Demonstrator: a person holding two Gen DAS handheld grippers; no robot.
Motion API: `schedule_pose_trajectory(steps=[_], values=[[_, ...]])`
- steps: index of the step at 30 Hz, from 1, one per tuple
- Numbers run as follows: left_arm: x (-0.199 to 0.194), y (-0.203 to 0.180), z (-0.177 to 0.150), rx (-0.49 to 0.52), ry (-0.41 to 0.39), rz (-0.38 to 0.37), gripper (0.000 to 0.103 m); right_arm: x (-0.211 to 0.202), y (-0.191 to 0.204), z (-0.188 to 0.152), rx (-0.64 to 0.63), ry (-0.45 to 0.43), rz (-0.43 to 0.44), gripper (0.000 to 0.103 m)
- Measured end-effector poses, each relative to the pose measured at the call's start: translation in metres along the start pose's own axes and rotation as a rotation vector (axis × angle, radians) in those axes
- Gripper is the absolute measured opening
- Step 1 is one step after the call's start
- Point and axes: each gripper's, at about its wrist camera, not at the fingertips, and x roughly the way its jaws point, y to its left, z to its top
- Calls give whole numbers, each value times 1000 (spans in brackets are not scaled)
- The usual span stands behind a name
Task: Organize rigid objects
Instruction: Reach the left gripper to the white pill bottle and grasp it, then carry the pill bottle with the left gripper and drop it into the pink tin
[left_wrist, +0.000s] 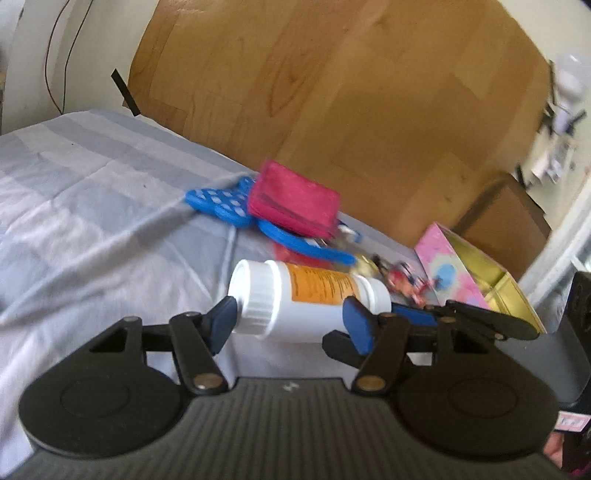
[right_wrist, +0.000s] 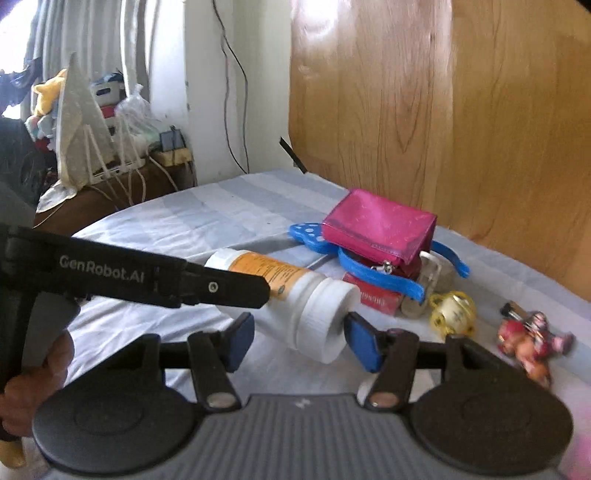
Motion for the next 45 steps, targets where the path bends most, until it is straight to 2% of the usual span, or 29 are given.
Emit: schedule_pose_trajectory(steps=[4, 5, 10, 16, 19, 21, 23, 25, 28, 31, 32, 33, 34, 37, 40, 45], values=[[-24, -28, -31, 46, 13, 15, 65, -25, 20, -19, -11, -2, -16, 56], [-15, -32, -31, 52, 21, 15, 65, -34, 23, -26, -4, -2, -23, 56], [-23, -56, -51, 105, 52, -12, 66, -68, 27, -51, 13, -2, -61, 56], [-10, -72, -67, 152, 93, -29, 67, -91, 24, -76, 34, 16, -112, 56], [-9, -77, -70, 191, 90, -1, 70, -96, 24, -84, 44, 17, -112, 55], [-9, -80, -69, 209, 82, 20, 81, -98, 28, -86, 27, 12, -120, 56], [-13, -82, -69, 222, 62, 31, 86, -96, 32, -90, 3, 14, -137, 60], [-19, -79, -67, 234, 45, 40, 86, -93, 31, -92, -3, 19, -135, 62], [-31, -70, -61, 219, 23, 51, 87, -90, 25, -95, 14, 29, -120, 67], [-49, -54, -52, 156, -10, 32, 91, -95, 18, -97, 24, 25, -116, 67], [-53, -50, -49, 138, -23, 19, 91, -97, 16, -98, 28, 21, -110, 69], [-54, -46, -46, 121, -29, 5, 91, -100, 14, -99, 28, 17, -105, 76], [-53, -44, -44, 112, -23, -9, 91, -101, 13, -100, 22, 11, -100, 79], [-40, -46, -39, 106, 11, -19, 91, -100, 11, -100, -8, 16, -80, 80], [-23, -51, -41, 101, 43, -73, 91, -92, 8, -94, -36, 21, -55, 85], [13, -61, -57, 126, 152, -98, 90, -70, -5, -86, -68, 56, 10, 87]])
